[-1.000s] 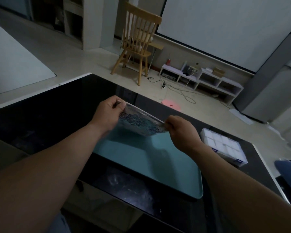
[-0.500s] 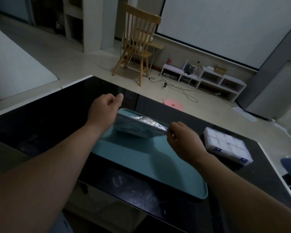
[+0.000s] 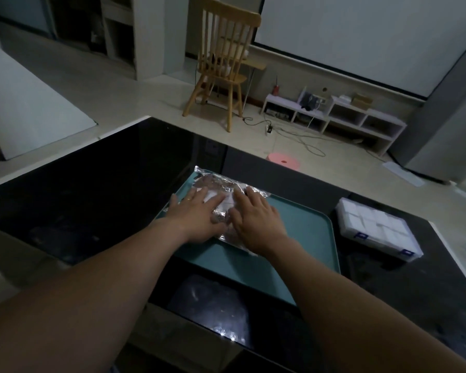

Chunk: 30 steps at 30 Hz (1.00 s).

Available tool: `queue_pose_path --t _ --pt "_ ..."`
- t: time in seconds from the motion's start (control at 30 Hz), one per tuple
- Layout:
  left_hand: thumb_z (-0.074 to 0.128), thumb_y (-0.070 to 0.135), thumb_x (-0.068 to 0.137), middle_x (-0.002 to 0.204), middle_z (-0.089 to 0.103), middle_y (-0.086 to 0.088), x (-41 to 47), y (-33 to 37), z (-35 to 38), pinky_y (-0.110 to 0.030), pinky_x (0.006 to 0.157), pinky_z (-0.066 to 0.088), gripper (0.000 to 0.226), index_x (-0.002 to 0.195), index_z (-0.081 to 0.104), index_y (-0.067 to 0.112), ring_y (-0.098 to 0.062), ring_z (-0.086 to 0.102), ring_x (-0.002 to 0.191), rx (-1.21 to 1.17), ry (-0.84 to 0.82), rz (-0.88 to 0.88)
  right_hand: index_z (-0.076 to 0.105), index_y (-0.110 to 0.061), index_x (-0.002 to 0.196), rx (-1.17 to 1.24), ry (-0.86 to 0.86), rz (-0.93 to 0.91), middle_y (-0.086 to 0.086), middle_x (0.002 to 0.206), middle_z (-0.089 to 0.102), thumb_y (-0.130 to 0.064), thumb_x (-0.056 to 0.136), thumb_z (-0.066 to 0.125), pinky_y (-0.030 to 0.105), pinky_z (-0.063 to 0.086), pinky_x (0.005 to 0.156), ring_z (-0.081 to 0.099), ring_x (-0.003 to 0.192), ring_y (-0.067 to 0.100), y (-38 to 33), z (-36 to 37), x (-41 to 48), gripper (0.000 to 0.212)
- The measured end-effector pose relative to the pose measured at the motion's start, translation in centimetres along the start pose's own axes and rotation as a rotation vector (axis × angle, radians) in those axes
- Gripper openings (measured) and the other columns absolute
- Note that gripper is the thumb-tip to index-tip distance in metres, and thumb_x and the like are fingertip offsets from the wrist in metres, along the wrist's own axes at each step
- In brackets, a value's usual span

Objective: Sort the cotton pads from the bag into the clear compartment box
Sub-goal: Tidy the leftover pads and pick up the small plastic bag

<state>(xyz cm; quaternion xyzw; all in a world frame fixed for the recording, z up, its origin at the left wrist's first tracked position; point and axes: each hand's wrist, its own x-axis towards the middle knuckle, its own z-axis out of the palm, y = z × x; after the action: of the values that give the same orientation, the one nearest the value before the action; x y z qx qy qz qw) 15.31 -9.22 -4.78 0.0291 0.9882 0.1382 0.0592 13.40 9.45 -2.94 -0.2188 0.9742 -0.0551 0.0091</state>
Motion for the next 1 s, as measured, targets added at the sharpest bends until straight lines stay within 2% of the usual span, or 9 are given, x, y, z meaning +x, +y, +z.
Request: queue_pose_path --t 0.13,0.23,0.33,0.4,0.47,0.6,0.77,0.9,1.0 --pt "0.029 0.092 0.080 0.171 -0.015 0.003 0.5 -0.5 0.7 -0.066 0.120 -0.007 0.099 0.159 -0.008 0.047 -0.025 -0.012 0.158 -0.020 0.033 -0.062 0.018 -0.037 0.164 0.030 -0.102 0.065 -0.005 0.176 0.002 -0.065 0.098 0.017 0.063 0.017 0.124 0.001 0.162 0.023 1.7 2.6 1.6 0.071" --pt "0.020 0.099 0.072 0.171 -0.018 0.000 0.6 -0.6 1.1 -0.067 0.119 -0.009 0.108 0.159 -0.011 0.045 -0.026 -0.014 0.157 -0.007 0.068 -0.081 0.016 -0.038 0.164 0.078 -0.097 0.057 -0.004 0.176 0.001 -0.057 0.107 0.026 0.064 0.014 0.125 0.000 0.162 0.021 1.7 2.0 1.7 0.061" --pt "0.028 0.098 0.071 0.171 -0.016 0.000 -0.1 -0.4 0.1 -0.065 0.121 -0.009 0.111 0.161 -0.004 0.041 -0.025 -0.017 0.157 0.026 0.172 0.027 0.022 -0.034 0.164 0.206 0.074 0.066 0.000 0.174 0.016 -0.059 0.107 0.030 0.056 0.019 0.126 0.016 0.159 0.023 1.4 0.9 0.0 0.063" --pt "0.036 0.098 0.065 0.171 -0.002 -0.001 -1.0 0.2 -1.2 -0.064 0.122 -0.007 0.110 0.158 0.018 0.042 -0.023 -0.011 0.157 0.066 0.213 0.155 0.037 -0.031 0.158 0.262 0.236 0.067 -0.001 0.163 0.037 -0.062 0.103 0.039 0.046 0.029 0.120 0.035 0.149 0.021 1.4 0.2 -2.2 0.063" --pt "0.051 0.094 0.063 0.167 0.015 0.001 -2.6 1.2 -2.2 -0.061 0.123 -0.003 0.094 0.142 0.042 0.043 -0.022 -0.001 0.157 0.149 0.153 0.293 0.049 -0.032 0.146 0.227 0.312 0.029 -0.006 0.146 0.049 -0.068 0.098 0.047 0.041 0.035 0.111 0.046 0.136 0.018 1.7 -0.5 -5.5 0.060" --pt "0.071 0.069 0.076 0.147 0.035 0.007 -6.1 3.2 -1.5 -0.059 0.123 -0.004 0.046 0.110 0.059 0.039 -0.020 0.013 0.152 0.270 -0.013 0.473 0.055 -0.039 0.124 0.159 0.217 0.007 -0.013 0.127 0.050 -0.084 0.082 0.052 0.039 0.039 0.103 0.050 0.121 0.013 3.3 -0.2 -11.8 0.061" --pt "0.063 0.055 0.089 0.119 0.046 0.011 -6.5 3.3 -0.6 -0.055 0.123 -0.001 0.023 0.105 0.059 0.039 -0.015 0.038 0.134 0.328 -0.019 0.504 0.061 -0.042 0.128 0.158 0.039 -0.015 -0.013 0.136 0.053 -0.070 0.095 0.050 0.033 0.031 0.111 0.049 0.130 0.014 4.6 2.1 -13.1 0.044" --pt "0.059 0.044 0.095 0.110 0.047 0.012 -4.3 3.2 -0.6 -0.052 0.124 0.008 0.011 0.100 0.054 0.035 -0.012 0.056 0.113 0.270 0.013 0.451 0.063 -0.042 0.134 0.187 0.030 0.010 -0.009 0.140 0.055 -0.074 0.094 0.031 0.038 0.031 0.113 0.051 0.132 0.017 5.0 2.8 -9.9 0.060" --pt "0.057 0.038 0.097 0.111 0.050 0.010 -1.8 2.7 0.1 -0.046 0.119 0.019 0.008 0.098 0.050 0.034 -0.014 0.058 0.108 0.260 0.095 0.423 0.062 -0.041 0.137 0.199 0.025 0.042 -0.008 0.145 0.053 -0.060 0.104 0.043 0.048 0.029 0.118 0.047 0.137 0.016 5.6 2.3 -6.8 0.043"
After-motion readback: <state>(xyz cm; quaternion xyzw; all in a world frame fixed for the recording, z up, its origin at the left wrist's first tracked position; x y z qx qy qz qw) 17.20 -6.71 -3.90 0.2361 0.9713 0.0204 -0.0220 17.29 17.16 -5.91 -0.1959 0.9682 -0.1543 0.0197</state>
